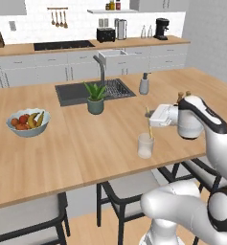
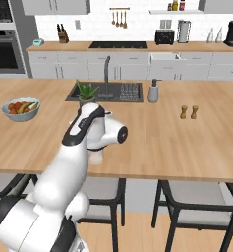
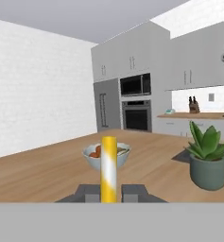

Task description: Take a straw from the drawer in front and place it inside the glass cup on the dining counter.

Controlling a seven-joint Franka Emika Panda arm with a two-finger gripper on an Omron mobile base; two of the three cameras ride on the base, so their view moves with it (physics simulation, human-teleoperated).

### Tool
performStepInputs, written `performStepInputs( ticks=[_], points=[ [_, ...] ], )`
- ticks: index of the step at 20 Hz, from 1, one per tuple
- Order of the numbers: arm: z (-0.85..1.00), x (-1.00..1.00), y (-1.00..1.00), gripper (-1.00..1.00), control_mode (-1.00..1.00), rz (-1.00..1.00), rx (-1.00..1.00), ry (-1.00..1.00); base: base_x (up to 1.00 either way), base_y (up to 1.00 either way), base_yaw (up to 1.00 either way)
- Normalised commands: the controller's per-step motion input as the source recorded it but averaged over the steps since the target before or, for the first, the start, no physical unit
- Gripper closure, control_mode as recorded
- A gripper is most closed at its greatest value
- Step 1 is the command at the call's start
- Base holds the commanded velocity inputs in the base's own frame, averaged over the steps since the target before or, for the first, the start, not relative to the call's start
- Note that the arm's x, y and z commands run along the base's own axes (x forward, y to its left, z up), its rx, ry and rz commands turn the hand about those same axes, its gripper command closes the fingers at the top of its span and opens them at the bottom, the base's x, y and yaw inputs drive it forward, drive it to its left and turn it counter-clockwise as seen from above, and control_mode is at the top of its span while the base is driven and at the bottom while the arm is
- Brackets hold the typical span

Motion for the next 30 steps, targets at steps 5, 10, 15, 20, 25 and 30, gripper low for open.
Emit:
performStepInputs(
  ticks=[5,10,15,20,25,30],
  points=[
    [-0.29,0.26,-0.06,1.0,-1.0,0.03,0.0,0.0,0.0,0.0,0.0],
    [-0.26,0.06,0.0,1.0,-1.0,0.03,0.02,0.0,0.0,0.0,0.0],
    [-0.16,0.25,0.0,1.0,-1.0,0.03,0.04,0.0,0.0,0.0,0.0],
    [-0.1,0.23,0.0,1.0,-1.0,0.03,0.03,-0.02,0.0,0.0,0.0],
    [-0.12,0.22,0.0,1.0,-1.0,0.03,0.01,-0.01,0.0,0.0,0.0],
    [-0.16,0.17,0.0,1.0,-1.0,0.01,0.0,-0.01,0.0,0.0,0.0]
  ],
)
